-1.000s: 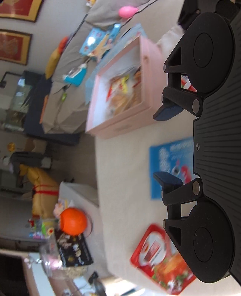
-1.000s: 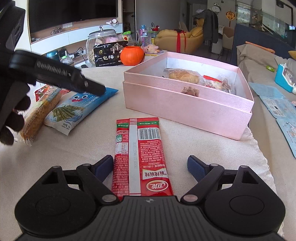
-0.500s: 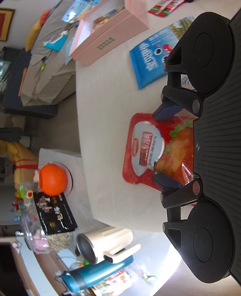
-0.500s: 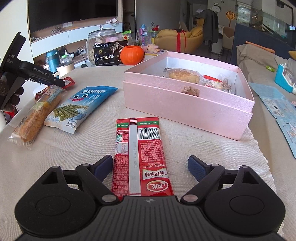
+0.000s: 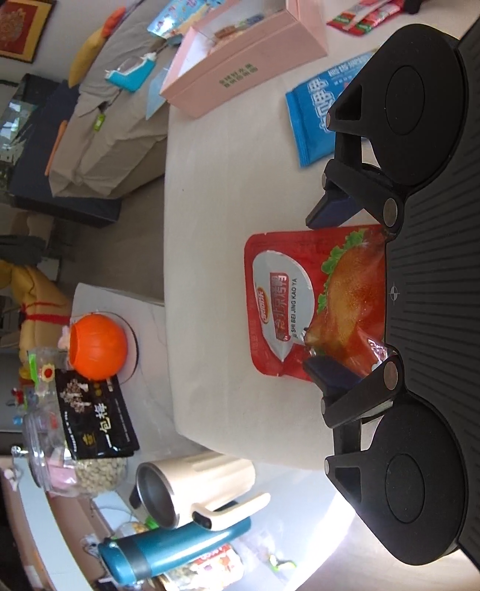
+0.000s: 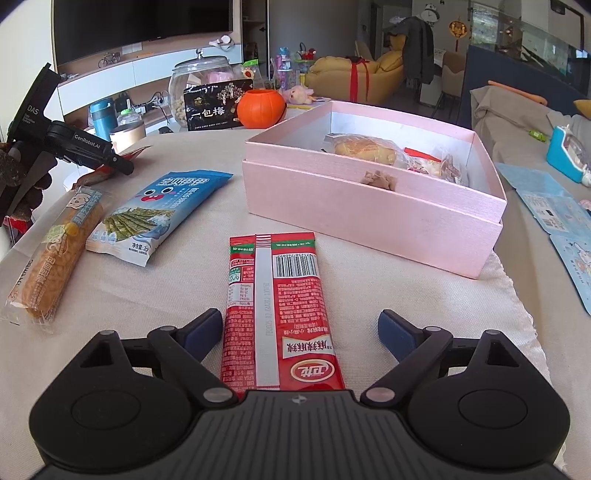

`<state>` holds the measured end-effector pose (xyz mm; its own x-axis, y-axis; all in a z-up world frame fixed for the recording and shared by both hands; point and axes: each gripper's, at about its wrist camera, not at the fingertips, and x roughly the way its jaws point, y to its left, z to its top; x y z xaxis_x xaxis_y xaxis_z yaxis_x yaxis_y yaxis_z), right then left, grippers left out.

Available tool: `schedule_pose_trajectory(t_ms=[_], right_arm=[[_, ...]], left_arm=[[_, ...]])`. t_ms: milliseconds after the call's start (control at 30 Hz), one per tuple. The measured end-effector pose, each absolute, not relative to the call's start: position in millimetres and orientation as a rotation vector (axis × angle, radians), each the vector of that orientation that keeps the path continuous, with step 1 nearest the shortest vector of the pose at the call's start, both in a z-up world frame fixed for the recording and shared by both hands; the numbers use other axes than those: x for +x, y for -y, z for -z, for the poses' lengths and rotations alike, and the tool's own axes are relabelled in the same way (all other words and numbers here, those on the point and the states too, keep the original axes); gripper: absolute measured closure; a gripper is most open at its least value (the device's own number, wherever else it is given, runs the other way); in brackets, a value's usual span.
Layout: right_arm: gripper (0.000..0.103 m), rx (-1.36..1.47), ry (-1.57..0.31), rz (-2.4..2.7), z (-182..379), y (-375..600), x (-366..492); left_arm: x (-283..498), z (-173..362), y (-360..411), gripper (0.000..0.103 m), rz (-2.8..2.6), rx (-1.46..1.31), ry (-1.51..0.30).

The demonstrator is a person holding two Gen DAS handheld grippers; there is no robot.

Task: Organize snacks
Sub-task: 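Grasp the red roast-duck pack with the left gripper, then lift the red roast-duck pack off the table with the left gripper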

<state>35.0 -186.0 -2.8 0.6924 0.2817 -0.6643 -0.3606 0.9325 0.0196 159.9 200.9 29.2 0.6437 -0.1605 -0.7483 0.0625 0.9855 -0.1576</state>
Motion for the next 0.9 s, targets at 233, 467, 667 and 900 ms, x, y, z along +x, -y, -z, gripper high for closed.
schedule_pose_trajectory(t_ms=[233, 467, 667, 900], right_arm=[[0.011, -0.116, -0.722, -0.359, 3, 186, 35], [0.011, -0.116, -0.722, -0.359, 3, 186, 35], [0.011, -0.115, -0.722, -0.36, 3, 186, 35], [0.01, -0.115, -0.724, -0.358, 3, 186, 36]], left_arm=[[162, -41, -224, 0.026, 0.188, -0.291, -0.833], [166, -46, -215, 0.027, 0.104, -0.106, -0.836], [178, -22, -188, 0.018, 0.131, -0.02, -0.906], [174, -12, -165, 0.005, 0.073, 0.037, -0.884]])
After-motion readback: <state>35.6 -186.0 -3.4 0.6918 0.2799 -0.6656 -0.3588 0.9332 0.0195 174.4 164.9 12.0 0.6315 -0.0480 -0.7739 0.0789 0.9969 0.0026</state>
